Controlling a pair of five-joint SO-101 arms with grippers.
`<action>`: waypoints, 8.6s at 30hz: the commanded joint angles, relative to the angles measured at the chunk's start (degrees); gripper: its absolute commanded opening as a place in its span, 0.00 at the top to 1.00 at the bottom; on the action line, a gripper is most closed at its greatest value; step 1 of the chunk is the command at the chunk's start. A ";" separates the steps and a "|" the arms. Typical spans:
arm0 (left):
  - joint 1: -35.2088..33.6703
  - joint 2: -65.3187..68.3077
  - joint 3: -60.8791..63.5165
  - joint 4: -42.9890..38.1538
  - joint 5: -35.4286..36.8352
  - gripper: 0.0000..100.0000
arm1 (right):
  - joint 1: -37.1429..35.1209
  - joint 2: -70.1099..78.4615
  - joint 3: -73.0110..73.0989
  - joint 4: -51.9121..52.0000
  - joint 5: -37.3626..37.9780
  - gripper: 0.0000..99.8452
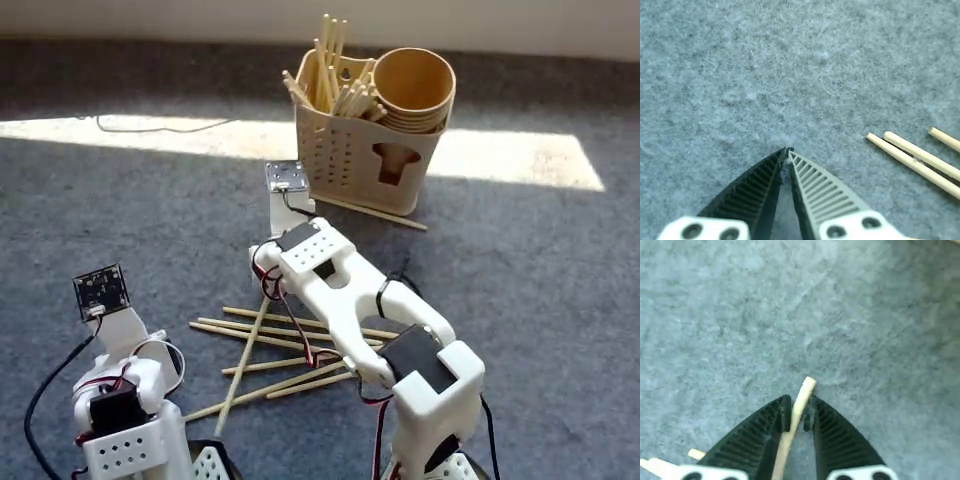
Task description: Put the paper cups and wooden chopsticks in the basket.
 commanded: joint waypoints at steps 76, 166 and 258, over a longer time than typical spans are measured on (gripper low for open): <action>0.48 -0.13 1.10 0.26 -0.26 0.99 | 21.14 -51.91 14.99 -78.02 25.14 0.99; 0.48 -0.13 1.10 0.26 -0.26 0.99 | 22.02 -120.40 67.82 -9.27 25.49 0.99; 48.75 61.41 -48.48 -5.45 -39.56 0.83 | 59.30 -120.22 84.09 10.15 25.41 0.99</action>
